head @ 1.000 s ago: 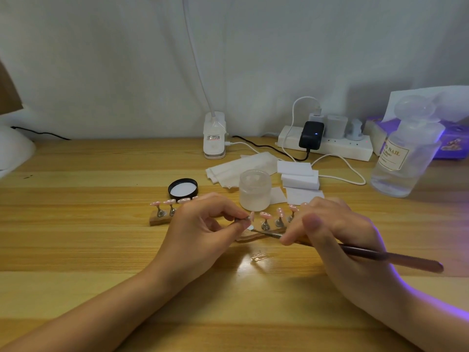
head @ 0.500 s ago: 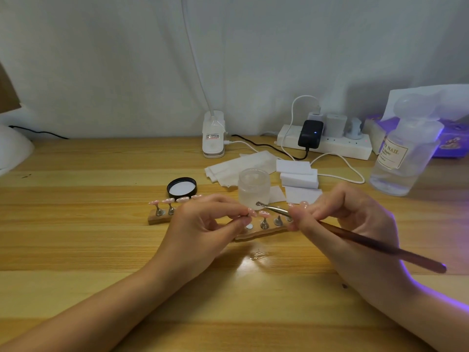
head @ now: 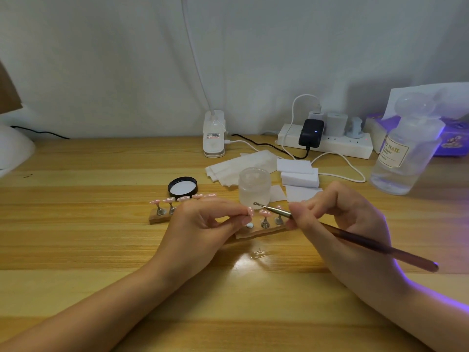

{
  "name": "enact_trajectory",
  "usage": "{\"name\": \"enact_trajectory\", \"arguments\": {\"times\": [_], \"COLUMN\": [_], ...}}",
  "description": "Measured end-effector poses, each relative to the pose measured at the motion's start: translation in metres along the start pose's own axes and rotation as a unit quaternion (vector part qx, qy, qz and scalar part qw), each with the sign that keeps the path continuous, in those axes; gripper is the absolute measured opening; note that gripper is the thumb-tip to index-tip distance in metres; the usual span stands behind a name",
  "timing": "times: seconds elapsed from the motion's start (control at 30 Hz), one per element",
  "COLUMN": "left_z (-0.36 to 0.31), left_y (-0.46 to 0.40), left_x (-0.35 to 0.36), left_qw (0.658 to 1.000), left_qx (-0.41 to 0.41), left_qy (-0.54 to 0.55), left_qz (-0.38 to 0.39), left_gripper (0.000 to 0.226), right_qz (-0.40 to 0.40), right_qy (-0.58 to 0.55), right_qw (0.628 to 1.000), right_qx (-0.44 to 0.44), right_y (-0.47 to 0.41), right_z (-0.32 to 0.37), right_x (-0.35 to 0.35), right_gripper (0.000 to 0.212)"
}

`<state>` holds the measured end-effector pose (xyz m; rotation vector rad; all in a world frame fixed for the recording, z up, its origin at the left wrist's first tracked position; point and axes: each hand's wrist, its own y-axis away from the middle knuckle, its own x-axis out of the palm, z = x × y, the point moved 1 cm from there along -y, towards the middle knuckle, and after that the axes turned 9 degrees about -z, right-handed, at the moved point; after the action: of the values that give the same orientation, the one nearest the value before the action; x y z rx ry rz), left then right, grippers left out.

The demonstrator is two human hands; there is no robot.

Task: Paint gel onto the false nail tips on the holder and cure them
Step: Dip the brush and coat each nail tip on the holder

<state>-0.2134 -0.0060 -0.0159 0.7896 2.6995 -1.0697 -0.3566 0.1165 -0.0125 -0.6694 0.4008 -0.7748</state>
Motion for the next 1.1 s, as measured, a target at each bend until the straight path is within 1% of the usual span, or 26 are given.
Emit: {"name": "enact_trajectory", "arguments": {"times": [0.07,0.17,0.23,0.33,0.4,0.53,0.63,0.7,0.77,0.83,0.9,1.0,1.1], "left_z": [0.0006,0.0018,0.0021,0.0029,0.0034,0.0034,0.0037,0.0041,0.0041,0.0037,0.0038,0.0035,0.0013], "left_y": [0.0001,-0.0001,0.0001,0.0005,0.0005,-0.0007,-0.0005,0.0000,0.0000,0.0000,0.0003,0.0008,0.0011], "left_x": [0.0000,-0.0003,-0.0005,-0.0003,0.0000,0.0006,0.0003,0.0001,0.0001,0.0000,0.0002,0.0004,0.0008], "left_qw": [1.000,1.000,1.000,1.000,1.000,1.000,1.000,1.000,1.000,1.000,1.000,1.000,1.000], "left_qx": [0.000,0.000,0.004,0.006,0.008,0.008,0.006,-0.003,-0.012,-0.017,-0.018,-0.022,-0.024], "left_qy": [-0.003,-0.001,0.000,-0.008,-0.011,0.004,0.003,0.006,0.009,0.009,0.002,-0.007,-0.005], "left_qz": [-0.001,-0.001,0.001,0.000,-0.002,0.000,0.007,0.008,0.009,0.010,0.010,0.009,0.007], "left_gripper": [0.017,0.018,0.018,0.018,0.019,0.018,0.017,0.017,0.017,0.017,0.018,0.020,0.019], "right_qz": [0.015,0.025,0.016,-0.004,0.004,0.019,-0.002,0.007,0.018,0.013,0.002,0.011,0.007], "right_qy": [0.004,0.012,0.006,-0.004,-0.005,0.005,-0.003,0.005,0.018,0.023,0.018,0.037,0.051], "right_qw": [1.000,0.999,1.000,1.000,1.000,1.000,1.000,1.000,0.999,0.999,0.999,0.999,0.998], "right_qx": [0.010,-0.016,-0.021,0.009,0.016,-0.012,-0.003,-0.003,-0.021,-0.038,-0.034,-0.027,-0.036], "right_y": [-0.0002,0.0022,0.0028,0.0002,0.0001,0.0038,0.0014,0.0005,0.0024,0.0046,0.0040,0.0014,0.0030], "right_z": [0.0000,0.0010,0.0008,-0.0009,-0.0012,0.0001,-0.0011,-0.0011,-0.0004,-0.0006,-0.0018,-0.0020,-0.0024], "right_x": [0.0007,0.0000,-0.0004,0.0018,0.0032,0.0016,0.0024,0.0040,0.0032,0.0017,0.0021,0.0043,0.0012], "right_gripper": [0.027,0.028,0.025,0.033,0.033,0.025,0.026,0.027,0.026,0.026,0.028,0.030,0.024]}}
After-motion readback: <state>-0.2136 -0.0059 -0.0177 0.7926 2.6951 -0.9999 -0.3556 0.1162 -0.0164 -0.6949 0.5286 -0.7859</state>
